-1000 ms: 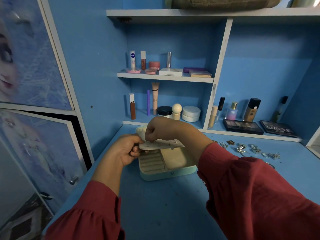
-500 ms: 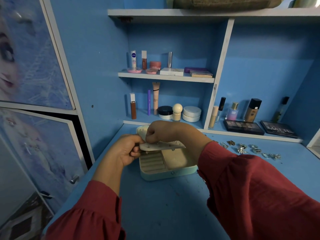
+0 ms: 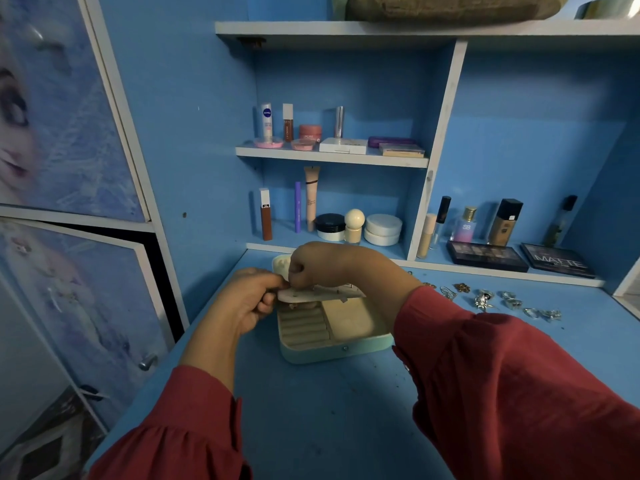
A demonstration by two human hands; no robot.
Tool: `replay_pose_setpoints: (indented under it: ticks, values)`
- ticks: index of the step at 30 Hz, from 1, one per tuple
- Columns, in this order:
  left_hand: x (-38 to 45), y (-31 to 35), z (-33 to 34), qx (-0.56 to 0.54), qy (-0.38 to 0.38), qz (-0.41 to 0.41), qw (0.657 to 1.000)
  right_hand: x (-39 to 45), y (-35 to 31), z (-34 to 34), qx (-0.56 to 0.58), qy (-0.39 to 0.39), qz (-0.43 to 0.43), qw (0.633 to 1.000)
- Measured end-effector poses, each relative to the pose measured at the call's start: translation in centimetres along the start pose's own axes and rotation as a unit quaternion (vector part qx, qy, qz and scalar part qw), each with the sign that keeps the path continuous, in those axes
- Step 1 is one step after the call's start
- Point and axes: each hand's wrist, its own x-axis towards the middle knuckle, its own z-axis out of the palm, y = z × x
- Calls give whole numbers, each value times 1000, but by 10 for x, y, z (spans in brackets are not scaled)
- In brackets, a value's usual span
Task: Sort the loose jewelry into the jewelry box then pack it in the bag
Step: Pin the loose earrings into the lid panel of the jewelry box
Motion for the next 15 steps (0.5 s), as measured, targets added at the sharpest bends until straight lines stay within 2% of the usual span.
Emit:
replay_pose_setpoints:
  ticks: [8,15]
  values:
    - [-2,1,-4,45,4,-9,999,1,-2,0,-2,-6,6,1000]
    - [-1,1,-1,-13,17,-17,1000,-1,1,3,29,-6,15,999]
